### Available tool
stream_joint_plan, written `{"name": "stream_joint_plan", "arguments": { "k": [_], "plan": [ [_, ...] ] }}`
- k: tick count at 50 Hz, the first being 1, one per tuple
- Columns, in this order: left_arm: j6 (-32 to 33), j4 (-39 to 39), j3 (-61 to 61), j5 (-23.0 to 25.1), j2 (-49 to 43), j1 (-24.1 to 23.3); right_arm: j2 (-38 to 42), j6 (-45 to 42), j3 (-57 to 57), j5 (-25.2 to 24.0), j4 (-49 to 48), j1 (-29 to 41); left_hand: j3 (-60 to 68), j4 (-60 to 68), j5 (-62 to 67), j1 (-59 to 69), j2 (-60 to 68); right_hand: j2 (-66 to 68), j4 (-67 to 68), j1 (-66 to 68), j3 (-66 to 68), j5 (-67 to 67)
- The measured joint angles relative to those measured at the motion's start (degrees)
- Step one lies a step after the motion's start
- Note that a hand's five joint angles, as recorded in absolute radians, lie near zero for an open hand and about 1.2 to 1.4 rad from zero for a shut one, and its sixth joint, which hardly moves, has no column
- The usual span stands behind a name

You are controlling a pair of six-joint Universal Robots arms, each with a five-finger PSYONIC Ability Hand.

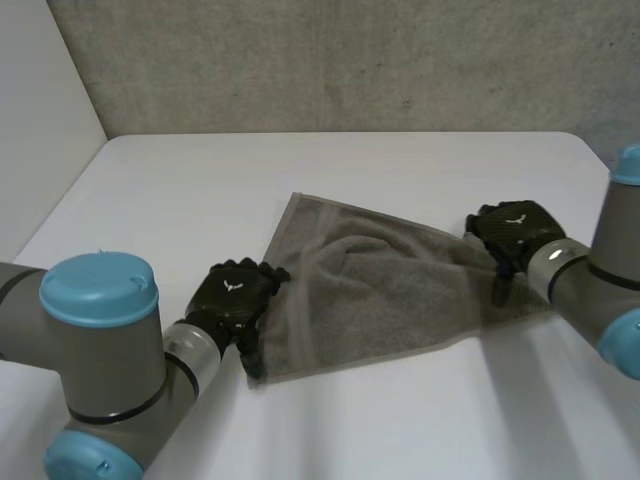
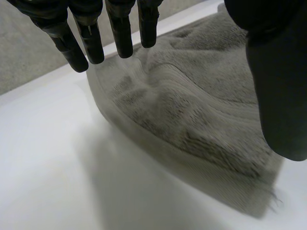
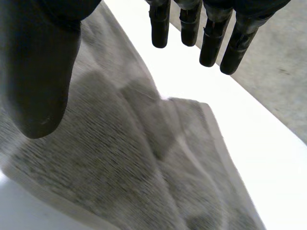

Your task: Fold the towel.

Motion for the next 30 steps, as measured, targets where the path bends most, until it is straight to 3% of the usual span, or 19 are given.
{"name": "stream_joint_plan", "arguments": {
  "k": [16, 30],
  "plan": [
    [0.5, 2.1, -1.0, -0.2, -2.3, -0.6, -2.6, -3.0, 9.4, -3.3, -2.7, -6.7, 1.6, 0.1, 3.0, 0.3, 1.2, 0.0, 0.0, 0.0, 0.0, 0.0],
    [5.9, 3.3, 0.0, -0.2, -5.5, -0.7, -3.0, -3.3, 12.7, -4.0, -5.3, -8.2, 3.5, 0.1, 4.7, 2.4, 2.8, 0.0, 0.0, 0.0, 0.0, 0.0]
  ]
}}
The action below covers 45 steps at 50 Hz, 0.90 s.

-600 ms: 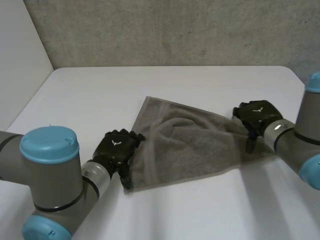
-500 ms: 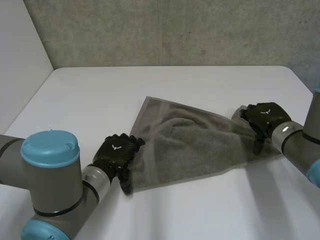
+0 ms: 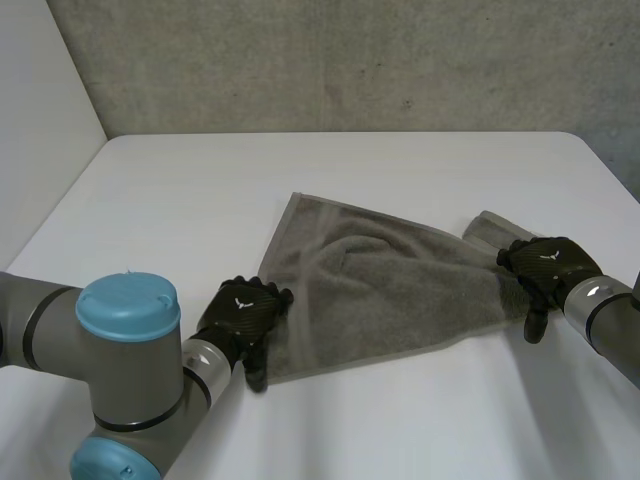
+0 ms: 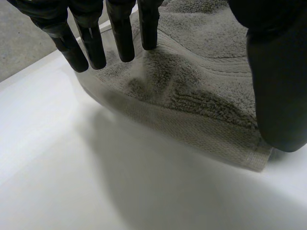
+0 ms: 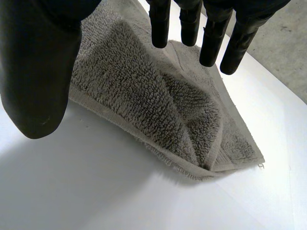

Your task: Fold the towel.

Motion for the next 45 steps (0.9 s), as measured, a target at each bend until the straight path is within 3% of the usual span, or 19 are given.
{"name": "stream_joint_plan", "arguments": {
  "k": [28, 42, 45],
  "plan": [
    [0.1, 0.4, 5.0, 0.1, -3.4, 0.0, 0.0, 0.0, 1.4, -0.1, -1.2, 0.1, 28.9, 31.6, 27.9, 28.9, 29.0, 0.0, 0.0, 0.0, 0.0, 0.0],
    [0.1, 0.3, 8.1, -0.1, -3.5, 0.2, -1.2, -0.5, 1.5, -0.3, -1.0, 0.0, 64.2, 66.4, 62.9, 62.8, 63.2, 0.0, 0.0, -0.3, 0.0, 0.0],
    [0.0, 0.3, 8.6, -0.1, -3.0, 0.6, -2.2, -1.4, 1.8, -0.5, -0.7, -0.1, 68.3, 70.0, 65.7, 64.0, 65.2, 0.0, 0.0, -0.3, 0.0, 0.0]
  ]
}}
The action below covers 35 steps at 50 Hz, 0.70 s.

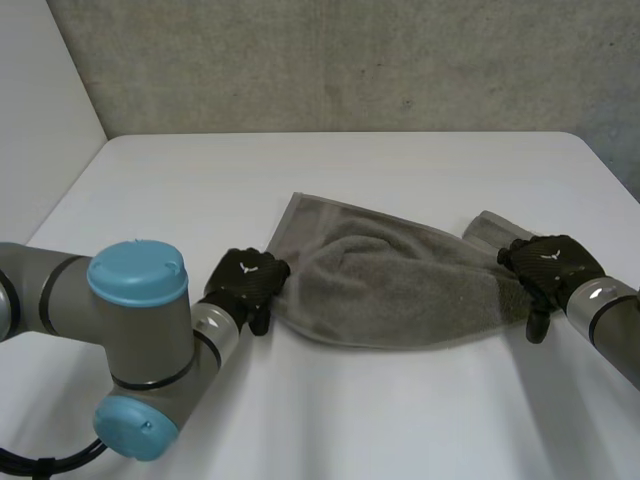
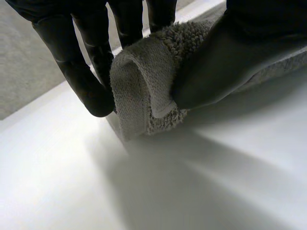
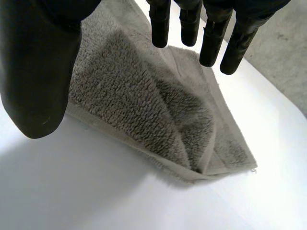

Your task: Fold the towel.

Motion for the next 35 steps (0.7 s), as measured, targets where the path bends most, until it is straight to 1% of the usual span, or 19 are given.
{"name": "stream_joint_plan", "arguments": {
  "k": [4, 7, 15, 19, 28, 32, 35],
  "plan": [
    [-0.4, 0.0, 0.6, -0.1, 1.2, 0.9, -2.0, -2.2, 0.8, -0.5, 0.4, -0.4, 0.6, 0.3, 0.0, 0.1, 0.0, 0.0, 0.0, 0.0, 0.0, 0.0],
    [-0.7, -0.1, 0.9, -0.4, 2.3, 2.6, -3.1, -4.2, 1.6, -1.0, 0.4, -0.9, 0.7, 0.3, 0.1, 0.1, 0.0, 0.0, 0.0, 0.0, 0.0, 0.0],
    [-1.1, -0.3, 1.4, -0.7, 3.8, 5.7, -3.4, -6.6, 2.2, -1.7, 0.0, -2.4, 0.7, 0.3, 0.0, 0.1, 0.0, 0.0, 0.0, 0.0, 0.0, 0.0],
    [-1.8, -0.4, 1.7, -0.8, 3.9, 6.6, -2.6, -6.7, 2.0, -2.5, -0.3, -3.3, 0.7, 0.3, 0.1, 0.3, 0.0, 0.0, 0.0, 0.0, 0.0, 0.0],
    [-4.9, -0.7, 2.3, -0.6, 4.6, 8.4, 1.8, -6.3, 0.2, -6.6, -1.0, -4.4, 0.7, 0.3, 0.1, 0.4, 0.0, 0.0, 0.0, 0.0, 0.0, 0.0],
    [-5.5, -0.8, 2.5, -0.6, 4.8, 8.7, 3.8, -6.3, -0.6, -7.0, -1.1, -4.3, 0.7, 0.3, 0.0, 0.4, 0.0, 0.3, 0.2, 0.7, 0.3, 0.4],
    [-5.6, -0.8, 2.6, -0.6, 4.8, 8.8, 5.0, -6.4, -1.1, -7.0, -1.2, -4.4, 0.7, 0.3, 0.1, 0.4, 0.0, 2.7, 2.2, 4.0, 2.9, 3.9]
  ]
}}
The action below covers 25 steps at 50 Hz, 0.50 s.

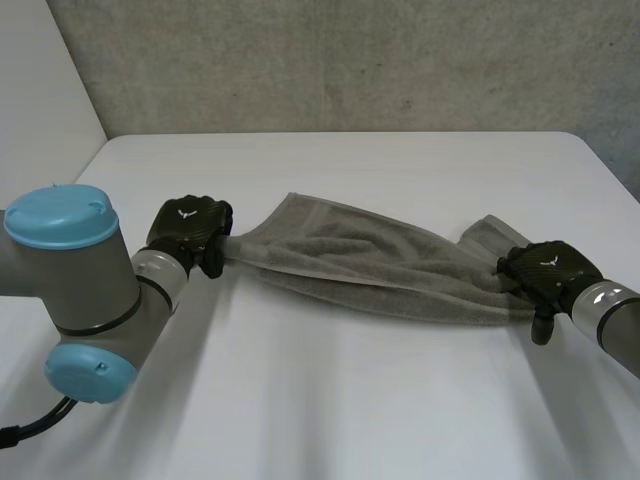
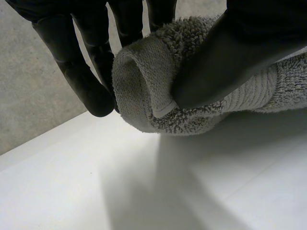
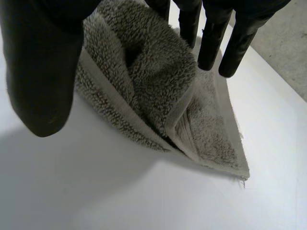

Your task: Fold the towel.

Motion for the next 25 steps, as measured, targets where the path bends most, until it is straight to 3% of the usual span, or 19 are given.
{"name": "stream_joint_plan", "arguments": {
  "k": [5, 10, 12, 18, 25],
  "plan": [
    [0.0, -0.1, 0.2, 0.0, 0.0, 0.2, 1.1, -0.1, -0.9, 0.2, -0.1, -0.1, 0.0, 0.0, 0.0, 0.0, 0.0, 11.0, 10.7, 11.7, 10.4, 10.7],
    [0.0, -0.7, 0.8, 0.0, 0.1, 0.8, 2.6, 0.3, -2.5, 0.8, -0.1, -0.3, 0.0, 0.0, 0.0, 0.0, 0.0, 50.1, 49.1, 46.9, 49.0, 49.0],
    [-0.1, -1.0, 1.0, 0.0, 0.2, 0.9, 2.7, 0.9, -3.2, 1.0, -0.3, -0.3, 0.0, 0.0, 0.0, 0.0, 0.0, 57.0, 57.1, 54.1, 56.9, 57.0],
    [-1.4, -2.9, 2.3, 0.1, 1.4, 1.3, -0.7, 5.9, -5.6, 1.6, -1.1, -0.2, 0.0, 0.0, 0.0, 0.0, 0.0, 58.0, 59.8, 58.1, 59.3, 59.3],
    [-5.5, -7.0, 4.6, 0.5, 7.4, 2.2, -11.8, 15.9, -11.9, 1.0, 2.0, 0.5, 0.0, 0.0, 0.0, 0.0, 0.0, 58.0, 59.8, 58.4, 59.3, 59.3]
  ]
}}
